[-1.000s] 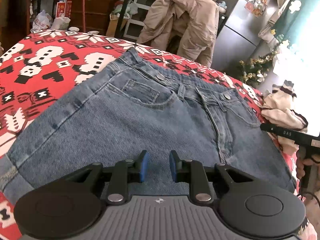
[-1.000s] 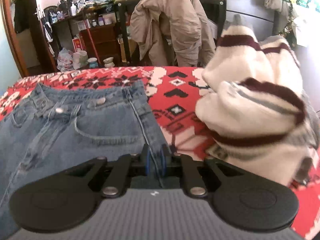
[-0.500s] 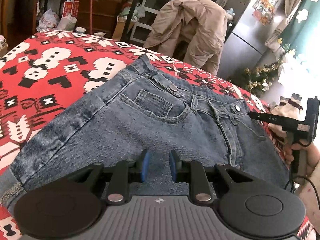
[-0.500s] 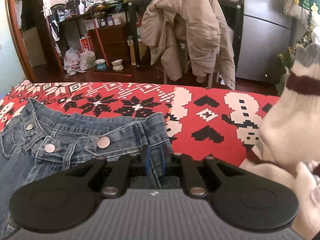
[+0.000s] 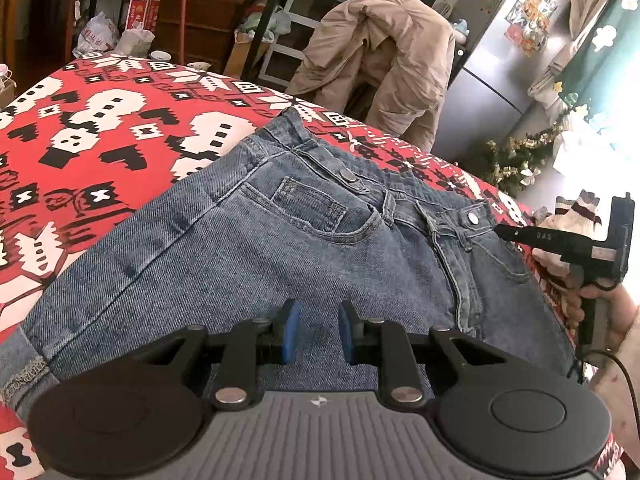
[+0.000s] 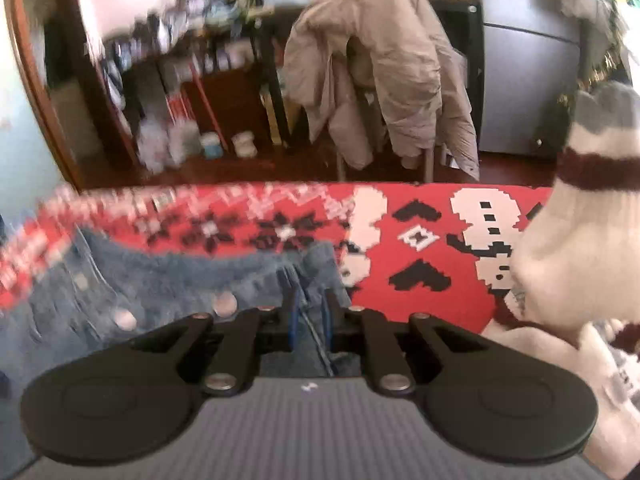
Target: Fold clothes
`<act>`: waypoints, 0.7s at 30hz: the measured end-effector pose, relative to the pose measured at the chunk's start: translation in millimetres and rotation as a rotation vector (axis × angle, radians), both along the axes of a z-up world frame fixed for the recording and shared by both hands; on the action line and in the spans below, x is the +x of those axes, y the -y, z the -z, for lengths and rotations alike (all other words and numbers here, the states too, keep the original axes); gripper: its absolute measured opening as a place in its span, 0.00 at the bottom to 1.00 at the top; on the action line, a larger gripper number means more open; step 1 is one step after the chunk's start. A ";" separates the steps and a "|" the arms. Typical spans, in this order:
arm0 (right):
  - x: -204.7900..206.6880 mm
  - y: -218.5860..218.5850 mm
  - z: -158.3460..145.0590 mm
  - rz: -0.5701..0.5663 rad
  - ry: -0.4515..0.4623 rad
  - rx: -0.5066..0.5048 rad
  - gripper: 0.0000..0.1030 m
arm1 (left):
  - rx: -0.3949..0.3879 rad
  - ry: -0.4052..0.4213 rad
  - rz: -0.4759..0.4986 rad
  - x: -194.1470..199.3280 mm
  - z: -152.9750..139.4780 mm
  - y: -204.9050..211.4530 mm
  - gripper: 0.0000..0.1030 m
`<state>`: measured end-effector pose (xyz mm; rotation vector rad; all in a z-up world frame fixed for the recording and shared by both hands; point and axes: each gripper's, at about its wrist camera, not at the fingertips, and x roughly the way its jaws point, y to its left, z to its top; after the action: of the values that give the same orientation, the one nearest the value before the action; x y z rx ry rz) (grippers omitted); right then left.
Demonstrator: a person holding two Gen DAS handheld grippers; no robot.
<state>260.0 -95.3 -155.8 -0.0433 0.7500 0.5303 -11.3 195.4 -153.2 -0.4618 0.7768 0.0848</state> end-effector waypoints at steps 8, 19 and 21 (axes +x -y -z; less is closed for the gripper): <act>12.6 -16.1 -3.8 -0.039 0.009 0.015 0.13 | 0.006 0.000 -0.013 4.6 -2.6 -4.1 0.21; 29.3 -11.0 -6.3 0.040 0.025 0.039 0.12 | 0.051 0.026 -0.001 21.9 -17.0 -27.6 0.21; 19.7 -18.7 -6.1 -0.025 0.026 0.002 0.12 | 0.061 0.026 0.008 44.0 -22.1 -34.9 0.20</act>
<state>279.7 -76.6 -149.7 -0.0573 0.7243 0.5530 32.7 230.3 -131.1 -0.4011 0.7487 0.0942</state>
